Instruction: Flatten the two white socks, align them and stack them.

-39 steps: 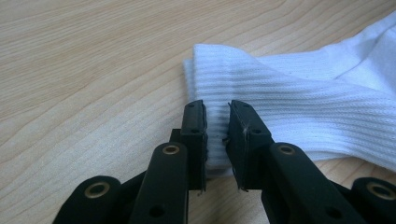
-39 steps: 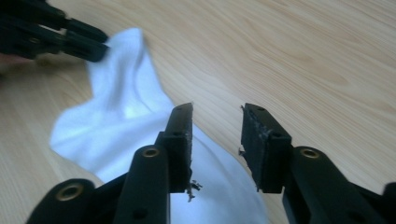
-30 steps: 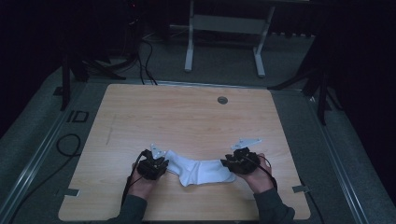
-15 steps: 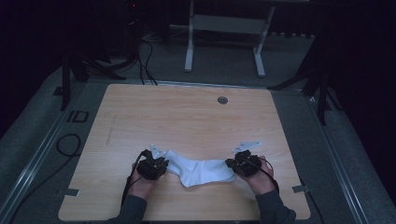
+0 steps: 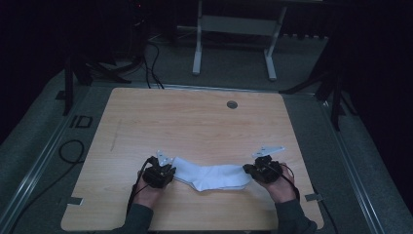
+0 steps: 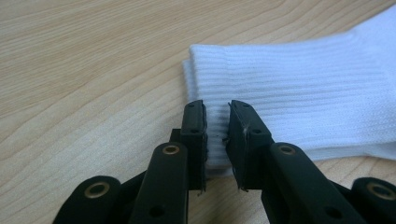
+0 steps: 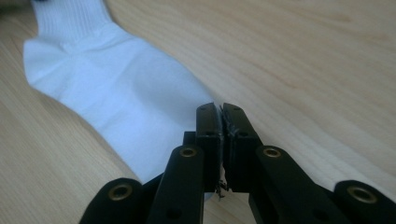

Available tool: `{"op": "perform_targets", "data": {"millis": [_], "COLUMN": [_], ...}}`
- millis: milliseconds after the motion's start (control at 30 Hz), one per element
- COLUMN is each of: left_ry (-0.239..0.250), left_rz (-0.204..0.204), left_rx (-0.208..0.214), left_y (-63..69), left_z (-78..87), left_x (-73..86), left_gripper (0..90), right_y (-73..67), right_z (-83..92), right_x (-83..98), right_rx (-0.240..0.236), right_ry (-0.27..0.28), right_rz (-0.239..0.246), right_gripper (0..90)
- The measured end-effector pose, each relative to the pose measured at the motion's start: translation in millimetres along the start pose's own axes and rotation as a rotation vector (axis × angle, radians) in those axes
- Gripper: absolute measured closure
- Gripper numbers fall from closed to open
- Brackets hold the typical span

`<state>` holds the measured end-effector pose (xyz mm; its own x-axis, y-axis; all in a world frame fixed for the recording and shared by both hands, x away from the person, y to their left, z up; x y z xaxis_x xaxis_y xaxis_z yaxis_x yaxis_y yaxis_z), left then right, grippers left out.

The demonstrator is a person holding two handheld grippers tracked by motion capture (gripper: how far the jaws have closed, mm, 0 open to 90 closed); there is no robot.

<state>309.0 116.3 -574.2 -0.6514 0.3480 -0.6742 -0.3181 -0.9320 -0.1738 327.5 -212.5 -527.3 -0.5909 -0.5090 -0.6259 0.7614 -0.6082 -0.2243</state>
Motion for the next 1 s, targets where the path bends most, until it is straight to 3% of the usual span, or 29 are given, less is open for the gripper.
{"op": "perform_targets", "data": {"millis": [100,200,367,700,1000], "left_ry": [0.0,0.001,0.008,0.06,0.08], "left_rz": [0.007,0.016,0.016,0.017,0.041], "left_rx": [0.003,0.013,0.03,0.05,0.026], "left_y": [0.1,-0.1,0.9,-0.1,-7.9], "left_z": [0.2,1.2,2.9,7.6,9.6], "left_x": [0.3,1.0,1.0,-2.5,-3.7], "left_gripper": [76.0,75.7,74.0,65.1,60.1], "right_y": [-0.4,1.0,3.0,9.1,21.6], "right_z": [-4.4,-9.0,-1.3,5.9,8.9], "right_x": [2.0,3.5,-1.2,-4.1,1.6], "right_rx": [-0.004,0.007,0.017,0.029,0.034], "right_ry": [-0.009,-0.009,0.051,0.098,0.135], "right_rz": [-0.004,-0.006,-0.022,-0.04,-0.077], "right_gripper": [82.9,72.3,62.2,57.1,55.8]}}
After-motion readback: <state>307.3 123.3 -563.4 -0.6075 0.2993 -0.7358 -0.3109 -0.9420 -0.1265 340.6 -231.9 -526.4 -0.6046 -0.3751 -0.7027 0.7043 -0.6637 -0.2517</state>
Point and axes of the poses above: each handheld gripper's, and its own axes: z roughly backward along the jaws, x roughly out of its underside, y roughly to its right, the point moved 3 cm from there along -z, roughly forward along the jaws, and after that the axes turned 13 degrees about -x, right-handed, at the moved point
